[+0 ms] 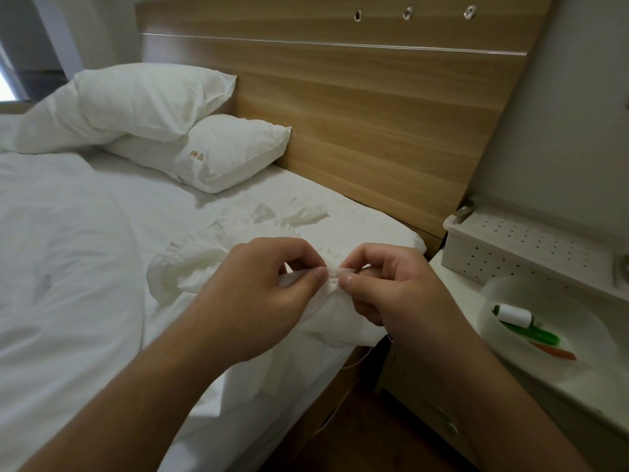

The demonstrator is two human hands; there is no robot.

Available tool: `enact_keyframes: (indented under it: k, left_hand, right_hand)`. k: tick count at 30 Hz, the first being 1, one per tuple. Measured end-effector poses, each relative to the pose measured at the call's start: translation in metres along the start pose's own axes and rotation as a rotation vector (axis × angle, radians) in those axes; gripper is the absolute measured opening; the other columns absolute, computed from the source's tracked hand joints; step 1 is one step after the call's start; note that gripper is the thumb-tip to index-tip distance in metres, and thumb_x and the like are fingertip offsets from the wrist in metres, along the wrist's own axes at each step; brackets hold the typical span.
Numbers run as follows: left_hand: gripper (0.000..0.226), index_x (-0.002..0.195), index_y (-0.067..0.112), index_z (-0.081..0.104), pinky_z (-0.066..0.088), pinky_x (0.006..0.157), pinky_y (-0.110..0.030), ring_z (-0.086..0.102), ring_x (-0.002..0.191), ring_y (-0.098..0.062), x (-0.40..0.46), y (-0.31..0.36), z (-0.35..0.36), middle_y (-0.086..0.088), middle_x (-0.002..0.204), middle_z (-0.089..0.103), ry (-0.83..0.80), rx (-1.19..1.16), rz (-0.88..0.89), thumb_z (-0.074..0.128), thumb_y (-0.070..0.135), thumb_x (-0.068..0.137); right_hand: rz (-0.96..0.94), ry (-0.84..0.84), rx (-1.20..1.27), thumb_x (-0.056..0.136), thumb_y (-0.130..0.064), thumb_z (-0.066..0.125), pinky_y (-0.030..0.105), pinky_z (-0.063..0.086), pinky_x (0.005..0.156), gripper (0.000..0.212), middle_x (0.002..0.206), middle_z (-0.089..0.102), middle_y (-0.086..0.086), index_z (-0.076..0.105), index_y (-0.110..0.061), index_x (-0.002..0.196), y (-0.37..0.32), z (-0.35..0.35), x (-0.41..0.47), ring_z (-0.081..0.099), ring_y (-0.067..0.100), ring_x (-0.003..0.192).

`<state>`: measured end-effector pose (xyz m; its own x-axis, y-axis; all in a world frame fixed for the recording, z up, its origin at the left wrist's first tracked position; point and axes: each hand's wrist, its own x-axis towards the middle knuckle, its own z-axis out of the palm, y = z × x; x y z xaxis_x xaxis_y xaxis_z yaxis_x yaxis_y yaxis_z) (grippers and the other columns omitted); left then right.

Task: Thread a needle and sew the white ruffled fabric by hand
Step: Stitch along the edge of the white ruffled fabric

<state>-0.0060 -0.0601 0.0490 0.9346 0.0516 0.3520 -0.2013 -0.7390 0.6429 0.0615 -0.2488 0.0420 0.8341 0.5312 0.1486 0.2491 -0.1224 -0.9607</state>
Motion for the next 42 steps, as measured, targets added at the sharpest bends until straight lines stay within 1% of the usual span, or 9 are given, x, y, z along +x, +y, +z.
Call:
enact_keyframes:
  k: [5, 10, 12, 21, 26, 30, 34, 38, 42]
  left_hand:
    - [0.017, 0.088, 0.035, 0.076, 0.053, 0.06, -0.031, 0.067, 0.069, -0.011, 0.0, 0.001, -0.001, 0.023, 0.08, 0.071, -0.025, -0.018, 0.016, 0.067, 0.027, 0.101]
    - [0.021, 0.086, 0.036, 0.072, 0.039, 0.061, -0.014, 0.063, 0.068, -0.002, 0.0, 0.0, 0.0, 0.027, 0.075, 0.067, -0.053, -0.025, -0.021, 0.067, 0.025, 0.103]
    - [0.022, 0.085, 0.036, 0.072, 0.04, 0.059, -0.013, 0.062, 0.067, 0.001, 0.0, 0.0, 0.0, 0.029, 0.073, 0.066, -0.062, -0.022, -0.024, 0.066, 0.024, 0.103]
    - [0.025, 0.082, 0.035, 0.069, 0.037, 0.056, -0.013, 0.058, 0.062, 0.004, 0.001, 0.002, 0.001, 0.029, 0.065, 0.062, -0.087, -0.023, -0.045, 0.066, 0.023, 0.104]
    - [0.026, 0.082, 0.034, 0.069, 0.035, 0.056, -0.014, 0.057, 0.061, 0.005, 0.0, 0.003, 0.002, 0.029, 0.064, 0.061, -0.096, -0.031, -0.055, 0.065, 0.021, 0.104]
    - [0.026, 0.082, 0.033, 0.069, 0.034, 0.058, -0.016, 0.055, 0.058, 0.001, 0.001, 0.001, 0.002, 0.026, 0.064, 0.061, -0.099, -0.043, -0.065, 0.065, 0.02, 0.104]
    - [0.026, 0.082, 0.033, 0.069, 0.033, 0.054, -0.015, 0.054, 0.055, 0.002, 0.0, 0.003, 0.002, 0.028, 0.061, 0.059, -0.106, -0.037, -0.073, 0.064, 0.021, 0.105]
    - [0.027, 0.081, 0.032, 0.069, 0.033, 0.056, -0.021, 0.052, 0.052, 0.002, 0.0, 0.003, 0.001, 0.028, 0.058, 0.058, -0.107, -0.042, -0.08, 0.064, 0.02, 0.105]
    - [0.026, 0.082, 0.032, 0.07, 0.033, 0.056, -0.018, 0.054, 0.054, 0.002, 0.001, 0.003, 0.001, 0.028, 0.059, 0.059, -0.109, -0.03, -0.069, 0.064, 0.02, 0.104]
  right_hand:
    - [0.011, -0.04, 0.066, 0.097, 0.002, 0.062, 0.018, 0.037, 0.045, 0.01, 0.059, 0.046, 0.012, 0.069, 0.003, 0.09, -0.001, -0.002, 0.0, 0.042, 0.01, 0.049]
    - [0.024, -0.096, 0.101, 0.097, 0.004, 0.06, 0.016, 0.037, 0.045, 0.013, 0.053, 0.047, 0.002, 0.069, 0.003, 0.089, -0.001, -0.004, 0.002, 0.042, 0.006, 0.047]
    - [0.021, -0.107, 0.094, 0.097, 0.003, 0.06, 0.017, 0.037, 0.046, 0.013, 0.053, 0.048, 0.0, 0.07, 0.002, 0.088, -0.001, -0.005, 0.002, 0.043, 0.005, 0.047]
    - [0.016, -0.139, 0.089, 0.097, 0.003, 0.06, 0.019, 0.035, 0.046, 0.013, 0.051, 0.047, -0.002, 0.07, 0.003, 0.088, 0.001, -0.008, 0.004, 0.041, 0.007, 0.046]
    - [0.013, -0.162, 0.127, 0.082, -0.014, 0.064, 0.021, 0.032, 0.046, 0.016, 0.052, 0.045, 0.001, 0.072, 0.0, 0.085, 0.003, -0.009, 0.006, 0.039, 0.009, 0.047]
    - [0.01, -0.186, 0.148, 0.087, -0.008, 0.065, 0.024, 0.028, 0.048, 0.013, 0.053, 0.043, 0.002, 0.07, 0.004, 0.088, 0.005, -0.01, 0.005, 0.036, 0.009, 0.048]
    - [0.025, -0.193, 0.17, 0.083, -0.013, 0.062, 0.025, 0.026, 0.048, 0.022, 0.054, 0.042, 0.003, 0.07, 0.006, 0.09, 0.006, -0.011, 0.006, 0.035, 0.01, 0.048]
    - [0.037, -0.195, 0.155, 0.093, -0.004, 0.062, 0.029, 0.025, 0.051, 0.014, 0.056, 0.042, 0.005, 0.072, 0.006, 0.094, 0.007, -0.013, 0.006, 0.035, 0.012, 0.05]
    - [0.038, -0.206, 0.148, 0.085, -0.014, 0.06, 0.027, 0.028, 0.05, 0.021, 0.057, 0.044, 0.005, 0.074, 0.0, 0.092, 0.007, -0.014, 0.007, 0.037, 0.012, 0.05]
